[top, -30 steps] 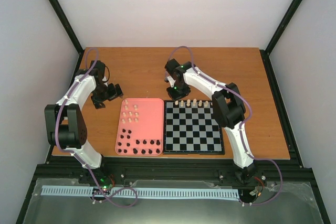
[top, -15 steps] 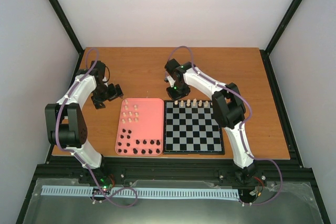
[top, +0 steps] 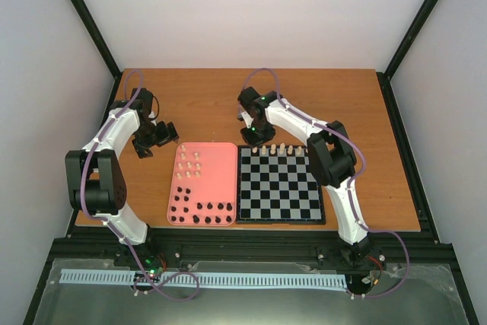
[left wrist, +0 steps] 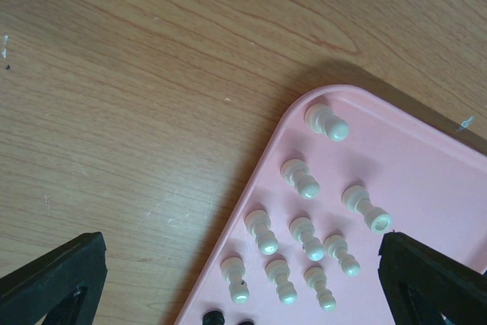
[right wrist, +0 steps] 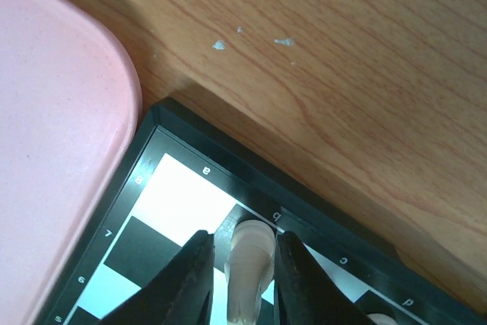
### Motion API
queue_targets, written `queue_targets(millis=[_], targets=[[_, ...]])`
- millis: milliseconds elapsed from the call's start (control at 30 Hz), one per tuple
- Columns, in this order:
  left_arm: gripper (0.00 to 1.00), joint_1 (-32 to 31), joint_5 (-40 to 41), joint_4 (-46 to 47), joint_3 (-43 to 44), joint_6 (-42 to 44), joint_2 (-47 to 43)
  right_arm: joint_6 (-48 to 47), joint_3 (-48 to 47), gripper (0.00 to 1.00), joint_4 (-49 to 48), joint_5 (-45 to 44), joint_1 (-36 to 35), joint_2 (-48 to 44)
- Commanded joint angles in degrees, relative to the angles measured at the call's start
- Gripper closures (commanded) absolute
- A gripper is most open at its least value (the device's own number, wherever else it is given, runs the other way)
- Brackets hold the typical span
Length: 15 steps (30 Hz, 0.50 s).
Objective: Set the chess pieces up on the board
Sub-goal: Place the chess piece on the chessboard.
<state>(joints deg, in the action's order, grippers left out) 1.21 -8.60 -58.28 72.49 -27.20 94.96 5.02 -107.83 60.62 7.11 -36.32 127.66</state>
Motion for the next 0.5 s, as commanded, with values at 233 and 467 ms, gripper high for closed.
queue_targets(millis=[233,467], targets=[[0.0,-0.1,-0.2,0.0,1.7,0.6,0.0,-0.6,-2.8,0.65,0.8,-1.0,-0.4,-2.1],[0.0,-0.2,-0.3,0.0,1.7,0.6,-0.1,-1.3,-10.8,0.55,2.9,-0.2,-1.3,-1.2]])
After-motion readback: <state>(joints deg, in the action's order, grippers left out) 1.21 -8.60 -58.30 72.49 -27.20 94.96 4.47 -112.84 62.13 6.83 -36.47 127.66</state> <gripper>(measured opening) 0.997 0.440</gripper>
